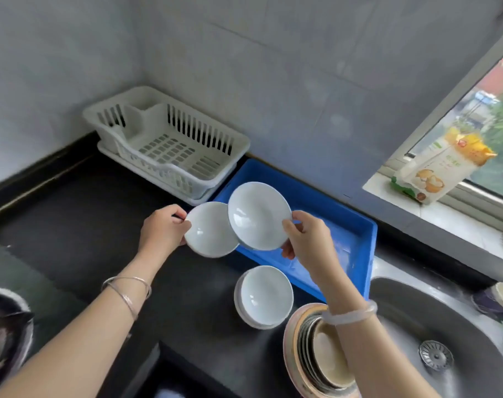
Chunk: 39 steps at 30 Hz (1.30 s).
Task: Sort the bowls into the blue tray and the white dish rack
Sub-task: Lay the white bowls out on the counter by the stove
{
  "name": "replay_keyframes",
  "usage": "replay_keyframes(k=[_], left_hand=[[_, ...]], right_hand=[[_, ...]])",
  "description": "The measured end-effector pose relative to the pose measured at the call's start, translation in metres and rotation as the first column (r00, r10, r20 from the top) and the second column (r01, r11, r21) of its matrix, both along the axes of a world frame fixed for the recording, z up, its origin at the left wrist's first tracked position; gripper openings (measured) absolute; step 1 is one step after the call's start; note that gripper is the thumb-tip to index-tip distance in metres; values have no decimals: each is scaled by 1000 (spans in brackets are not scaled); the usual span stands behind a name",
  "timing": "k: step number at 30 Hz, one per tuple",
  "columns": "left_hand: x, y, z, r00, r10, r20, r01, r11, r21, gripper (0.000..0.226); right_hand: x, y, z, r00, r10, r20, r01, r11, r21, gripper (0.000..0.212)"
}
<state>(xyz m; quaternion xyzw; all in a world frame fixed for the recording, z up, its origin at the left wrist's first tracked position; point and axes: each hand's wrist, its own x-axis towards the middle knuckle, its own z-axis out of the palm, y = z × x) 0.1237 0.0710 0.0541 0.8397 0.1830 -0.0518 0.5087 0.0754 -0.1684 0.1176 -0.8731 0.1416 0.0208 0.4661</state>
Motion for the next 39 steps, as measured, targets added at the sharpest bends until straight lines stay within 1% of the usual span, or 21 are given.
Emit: replay_keyframes(k=[4,7,11,15,21,26,33,34,36,39], left_hand=[[11,70,-15,989,144,-15,-144,990,4,15],[16,115,-30,958,285,-16,-285,958,-13,14],[24,164,-50,897,442,-17,-442,896,-49,14],[37,204,-67,832,555,-26,-555,828,-76,12],[59,247,-93,713,700,-44,-699,704,-124,10],[69,268,-104,624,779,-59,-777,611,-148,12],[79,278,-109,522,847,-100,-838,487,-247,11],[79,279,-110,512,852,-106,-842,474,-256,11],[79,280,-113,496,860,-117,-848,452,-277,11],[80,281,-119,484,866,-124,-854,436,-286,10]], right_hand=[[47,51,-19,995,82,-55,-80,996,36,19],[80,94,-40,982,164,-90,-161,986,46,18],[119,153,-71,958,244,-149,-231,968,103,17],[158,205,-100,942,284,-178,-263,956,133,22],[196,260,-142,938,285,-195,-263,956,131,14],[216,296,-165,929,262,-260,-233,963,139,8],[233,330,-175,929,205,-309,-163,974,157,6],[235,334,-178,925,200,-323,-156,975,157,7],[239,339,-182,920,194,-342,-151,977,149,17],[243,344,-188,918,186,-349,-135,977,167,22]])
